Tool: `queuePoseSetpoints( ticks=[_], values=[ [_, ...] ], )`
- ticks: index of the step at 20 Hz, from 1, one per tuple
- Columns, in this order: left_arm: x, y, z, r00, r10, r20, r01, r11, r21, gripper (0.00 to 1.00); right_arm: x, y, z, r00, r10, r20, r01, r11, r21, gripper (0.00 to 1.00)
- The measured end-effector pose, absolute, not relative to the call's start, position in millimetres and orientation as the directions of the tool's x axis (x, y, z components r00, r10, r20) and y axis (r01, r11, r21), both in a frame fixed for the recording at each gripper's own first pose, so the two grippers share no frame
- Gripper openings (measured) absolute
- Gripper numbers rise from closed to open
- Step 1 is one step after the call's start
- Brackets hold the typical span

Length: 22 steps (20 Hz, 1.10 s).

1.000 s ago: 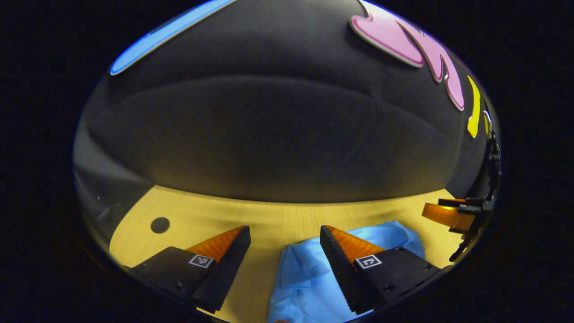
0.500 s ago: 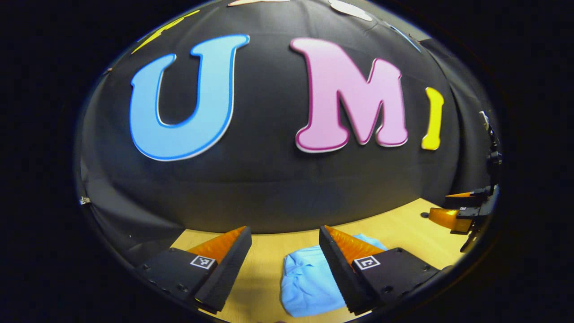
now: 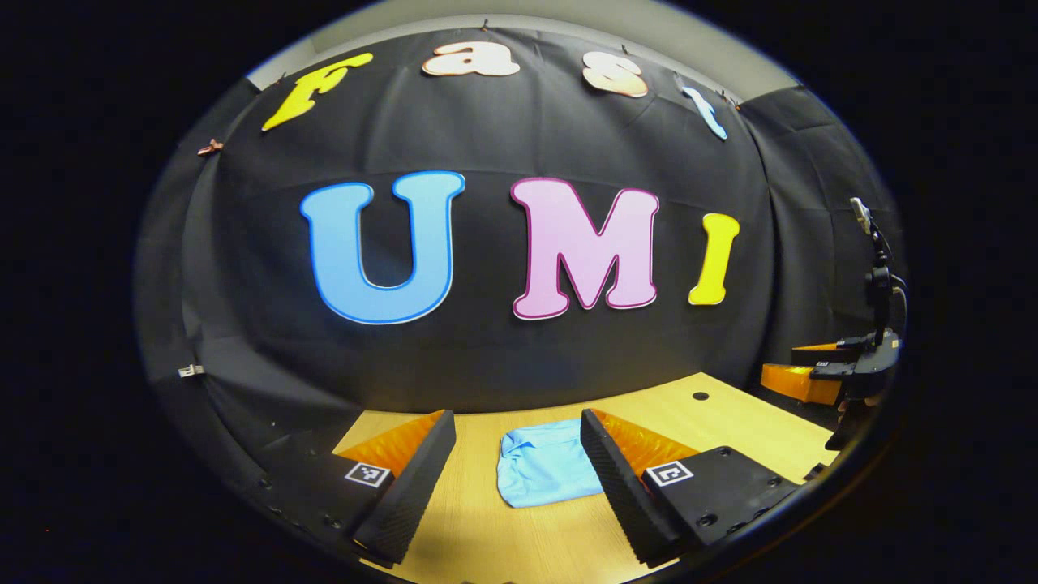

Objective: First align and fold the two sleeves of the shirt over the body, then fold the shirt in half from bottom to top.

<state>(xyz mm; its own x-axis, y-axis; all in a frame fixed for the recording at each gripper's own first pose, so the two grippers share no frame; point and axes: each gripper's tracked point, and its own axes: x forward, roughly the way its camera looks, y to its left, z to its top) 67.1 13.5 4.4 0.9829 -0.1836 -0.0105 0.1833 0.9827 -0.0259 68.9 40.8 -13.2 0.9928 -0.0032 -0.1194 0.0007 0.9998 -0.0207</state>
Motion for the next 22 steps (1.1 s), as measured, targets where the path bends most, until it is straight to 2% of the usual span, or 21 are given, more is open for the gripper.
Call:
queuePoseSetpoints(
  ticks=[5, 7, 9, 13, 16, 18, 22],
  values=[
    [-23, 25, -12, 0.982, -0.189, -0.016, 0.187, 0.979, -0.081, 0.98, -28, 38, -13, 0.990, -0.001, -0.138, -0.003, 1.000, -0.030, 0.98],
    [-54, 16, -27, 0.968, -0.247, -0.047, 0.240, 0.963, -0.123, 0.99, -54, 42, -25, 0.984, 0.015, -0.178, -0.016, 1.000, -0.008, 0.98],
    [-76, 16, -36, 0.963, -0.263, -0.060, 0.251, 0.955, -0.158, 0.99, -77, 52, -35, 0.976, 0.039, -0.213, -0.035, 0.999, 0.024, 0.98],
    [-103, 9, -30, 0.972, -0.234, 0.016, 0.233, 0.952, -0.198, 0.97, -111, 70, -40, 0.982, 0.047, -0.185, -0.044, 0.999, 0.020, 0.98],
    [-109, 0, -40, 0.975, -0.222, -0.017, 0.216, 0.962, -0.166, 0.97, -130, 97, -52, 0.976, 0.106, -0.188, -0.103, 0.994, 0.026, 0.98],
    [-109, -13, -38, 0.968, -0.249, -0.015, 0.245, 0.961, -0.128, 0.97, -135, 109, -57, 0.968, 0.143, -0.205, -0.140, 0.990, 0.033, 0.98],
    [-113, -27, -34, 0.955, -0.295, 0.002, 0.295, 0.955, -0.035, 0.97, -129, 106, -52, 0.972, 0.127, -0.198, -0.124, 0.992, 0.031, 0.98]
  ],
)
